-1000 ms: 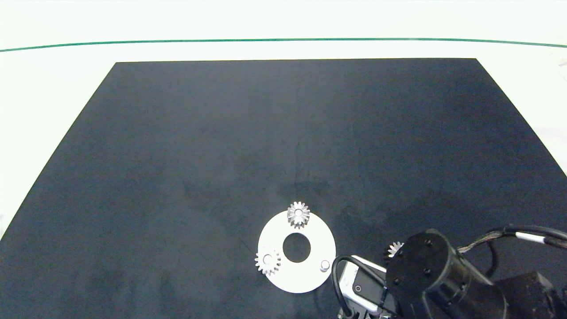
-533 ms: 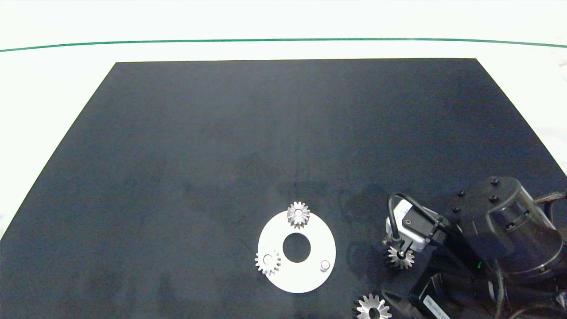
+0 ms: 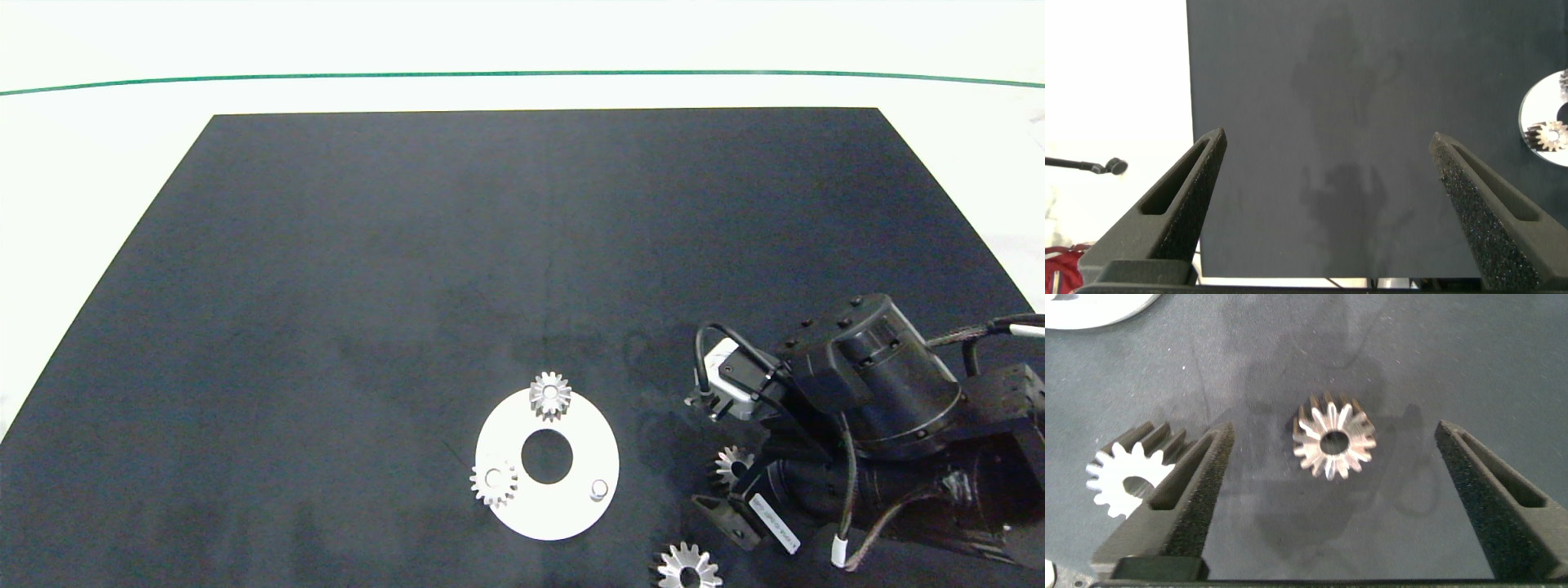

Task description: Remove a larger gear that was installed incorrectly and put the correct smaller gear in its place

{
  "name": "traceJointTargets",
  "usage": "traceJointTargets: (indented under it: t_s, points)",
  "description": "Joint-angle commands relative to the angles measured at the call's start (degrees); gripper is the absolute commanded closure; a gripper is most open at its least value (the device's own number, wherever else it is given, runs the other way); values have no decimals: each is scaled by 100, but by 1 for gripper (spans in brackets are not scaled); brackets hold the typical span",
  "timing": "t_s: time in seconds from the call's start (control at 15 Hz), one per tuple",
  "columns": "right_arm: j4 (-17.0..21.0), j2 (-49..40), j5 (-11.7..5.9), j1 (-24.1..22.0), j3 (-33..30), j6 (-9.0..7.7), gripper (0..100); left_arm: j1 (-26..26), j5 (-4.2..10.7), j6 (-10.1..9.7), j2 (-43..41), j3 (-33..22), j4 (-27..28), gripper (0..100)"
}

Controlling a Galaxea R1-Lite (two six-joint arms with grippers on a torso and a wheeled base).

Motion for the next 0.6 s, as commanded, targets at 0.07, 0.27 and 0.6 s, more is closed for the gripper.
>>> traceJointTargets:
  t_s: [0.07, 0.27, 0.6]
  points:
    - [54, 339, -10, -12, -131, -7, 8, 0, 6, 7, 1, -17, 36, 0]
    - [230, 427, -10, -20, -148, -16, 14, 0, 6, 7, 1, -26, 27, 0]
    - [599, 489, -10, -56, -403, 2, 24, 0, 6, 7, -25, -35, 27, 0]
